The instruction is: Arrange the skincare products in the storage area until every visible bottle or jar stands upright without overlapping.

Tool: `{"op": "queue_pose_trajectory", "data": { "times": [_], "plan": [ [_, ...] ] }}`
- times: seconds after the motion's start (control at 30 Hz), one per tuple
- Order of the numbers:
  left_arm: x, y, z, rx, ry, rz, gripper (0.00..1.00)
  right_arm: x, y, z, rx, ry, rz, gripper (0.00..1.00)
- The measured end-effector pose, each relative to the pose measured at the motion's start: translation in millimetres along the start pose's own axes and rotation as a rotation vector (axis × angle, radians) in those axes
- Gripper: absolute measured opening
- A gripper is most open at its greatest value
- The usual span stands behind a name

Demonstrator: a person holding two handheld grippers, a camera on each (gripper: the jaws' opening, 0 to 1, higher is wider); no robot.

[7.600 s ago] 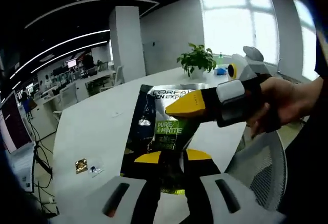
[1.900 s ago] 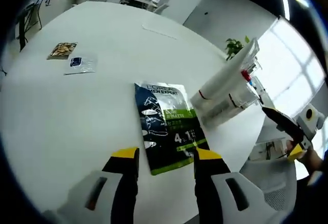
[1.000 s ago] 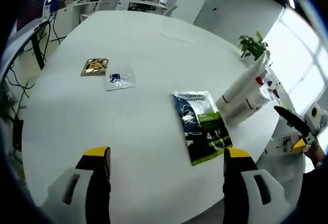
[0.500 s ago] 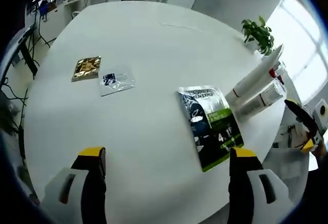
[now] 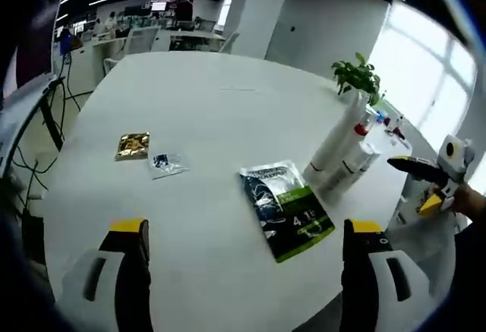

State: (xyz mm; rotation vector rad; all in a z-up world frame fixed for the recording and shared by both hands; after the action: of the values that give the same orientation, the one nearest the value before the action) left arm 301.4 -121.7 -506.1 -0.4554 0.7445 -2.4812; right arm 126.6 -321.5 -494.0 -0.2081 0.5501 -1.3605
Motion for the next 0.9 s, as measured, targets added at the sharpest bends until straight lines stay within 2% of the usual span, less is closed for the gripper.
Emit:
{"op": "queue_pose_trajectory", "data": {
  "times": [0.07, 0.13, 0.23, 0.3, 0.33, 0.37, 0.43, 0.5, 0.6, 0.73, 0.77, 0.8, 0.83, 0.87, 0.9],
  "plan": [
    [5.0, -8, 6.0, 0.049, 0.029, -0.003, 0.99, 0, 0, -0.1, -0.001, -0.001, 0.000, 0.99],
    [7.3, -17, 4.7, 0.059, 0.070, 0.007, 0.99, 0, 0, 0.5, 0.004, -0.001, -0.003, 0.99],
    [9.6, -25, 2.1, 0.059, 0.090, 0.012, 0.99, 1, 0, 0.6, 0.003, 0.003, -0.008, 0.99],
    [15.5, -31, 4.3, 0.071, 0.080, 0.016, 0.99, 1, 0, 0.4, 0.003, 0.004, -0.009, 0.99],
    [16.6, -32, 5.4, 0.092, 0.067, 0.012, 0.99, 2, 0, 0.4, 0.003, 0.004, -0.009, 0.99],
    [20.4, -35, 9.6, 0.142, 0.033, -0.001, 0.99, 2, 0, 0.4, 0.003, 0.004, -0.010, 0.99],
    [25.4, -44, 13.0, 0.182, -0.008, -0.006, 0.99, 2, 0, 0.3, 0.002, 0.001, -0.013, 0.99],
    [23.4, -46, 4.1, 0.169, 0.015, 0.014, 0.99, 2, 1, -0.1, 0.000, -0.002, -0.015, 0.99],
    [19.9, -50, -2.4, 0.145, 0.099, 0.062, 0.99, 3, 1, -0.9, -0.006, -0.011, -0.020, 0.99],
    [16.2, -47, -15.4, 0.155, 0.090, 0.063, 0.99, 2, 2, -1.7, -0.014, -0.018, -0.020, 0.99],
    [11.7, -47, -21.9, 0.080, 0.094, 0.081, 0.99, 1, 2, -2.2, -0.017, -0.018, -0.020, 0.99],
    [11.3, -46, -16.7, 0.101, 0.098, 0.093, 0.98, 1, 2, -2.7, -0.021, -0.017, -0.019, 0.99],
    [10.6, -46, -7.4, 0.169, 0.123, 0.104, 0.98, 2, 2, -2.9, -0.021, -0.016, -0.020, 0.99],
    [11.2, -46, -4.5, 0.201, 0.119, 0.105, 0.99, 2, 2, -3.0, -0.020, -0.015, -0.021, 0.99],
    [10.8, -44, -8.5, 0.178, 0.117, 0.103, 0.99, 2, 1, -3.0, -0.020, -0.014, -0.021, 0.99]
  ]
}}
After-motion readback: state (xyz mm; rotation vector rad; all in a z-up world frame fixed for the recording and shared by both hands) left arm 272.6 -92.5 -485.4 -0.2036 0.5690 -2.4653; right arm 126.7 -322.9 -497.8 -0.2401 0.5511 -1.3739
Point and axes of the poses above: the point that each gripper's makers call its tool centre point, and the gripper's own axes: y roughly forward along the fingers, x roughly to its right, z roughly out of its top, the point moved 2 cm from there along -y, roughly backward along the fingers, and after that the axes turned 5 degrees about y, right-handed, at the moved point
